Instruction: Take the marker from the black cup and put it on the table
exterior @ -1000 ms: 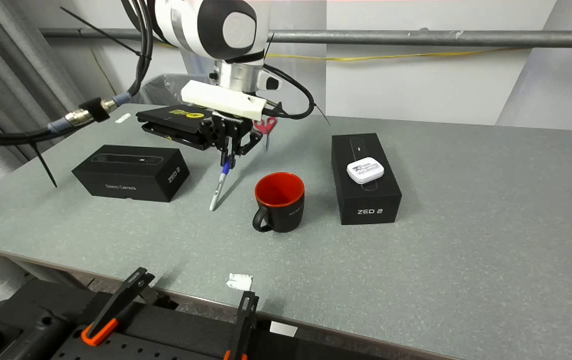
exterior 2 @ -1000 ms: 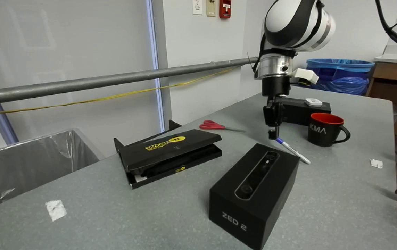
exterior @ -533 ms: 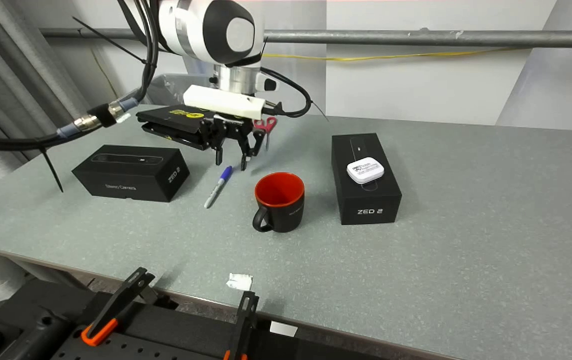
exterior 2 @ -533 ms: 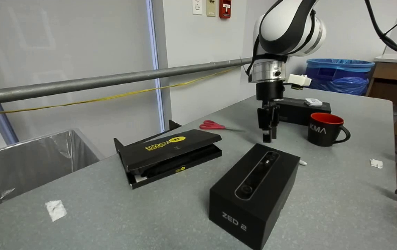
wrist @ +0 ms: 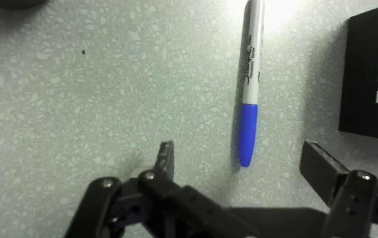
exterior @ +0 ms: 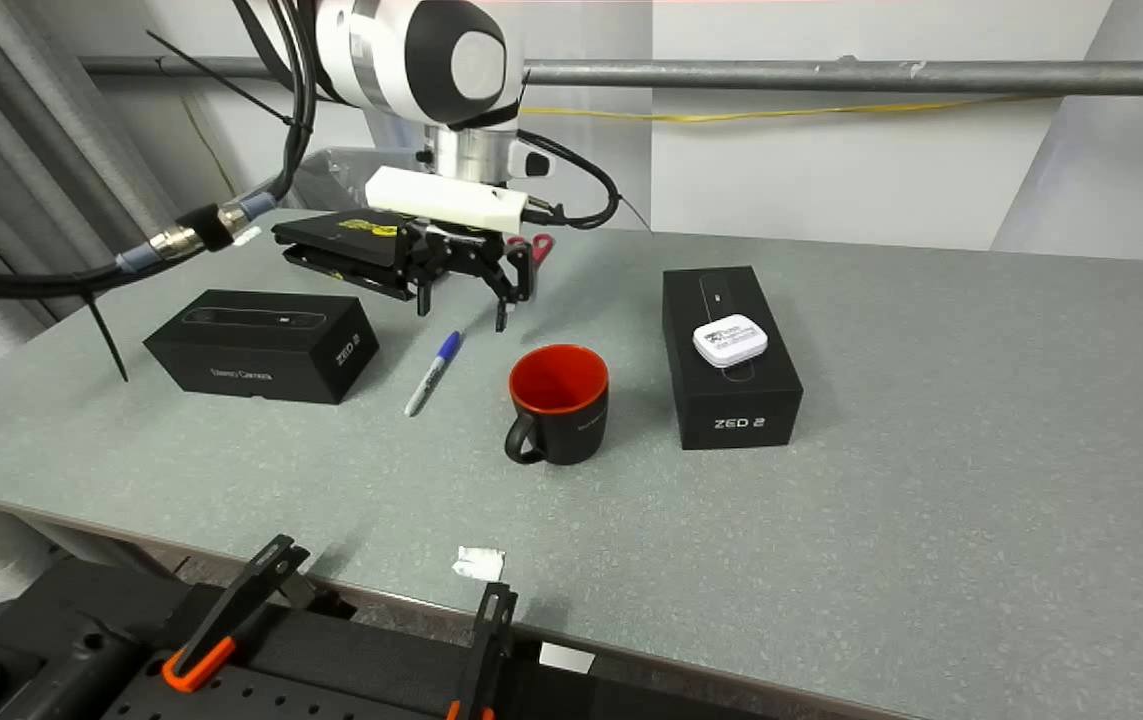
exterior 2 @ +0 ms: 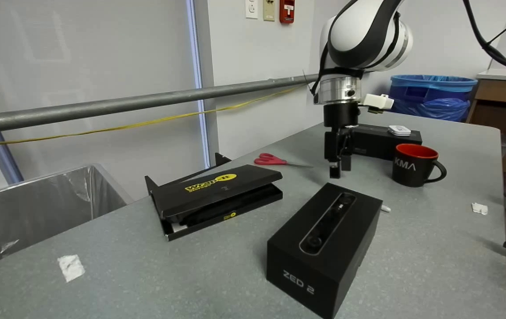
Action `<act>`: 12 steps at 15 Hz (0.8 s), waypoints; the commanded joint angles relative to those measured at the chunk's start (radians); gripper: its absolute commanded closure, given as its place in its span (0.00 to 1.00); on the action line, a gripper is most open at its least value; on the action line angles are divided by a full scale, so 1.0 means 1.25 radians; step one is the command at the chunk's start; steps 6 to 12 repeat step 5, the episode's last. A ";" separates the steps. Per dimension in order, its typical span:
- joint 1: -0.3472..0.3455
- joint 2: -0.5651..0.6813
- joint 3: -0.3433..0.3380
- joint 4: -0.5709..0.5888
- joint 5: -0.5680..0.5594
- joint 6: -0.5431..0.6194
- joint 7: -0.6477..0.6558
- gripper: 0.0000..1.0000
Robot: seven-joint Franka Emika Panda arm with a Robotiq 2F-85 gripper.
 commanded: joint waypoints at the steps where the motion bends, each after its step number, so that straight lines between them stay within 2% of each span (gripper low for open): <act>1: -0.018 0.001 0.018 0.002 -0.014 0.001 0.012 0.00; 12: -0.017 0.001 0.018 0.004 -0.013 0.000 0.019 0.00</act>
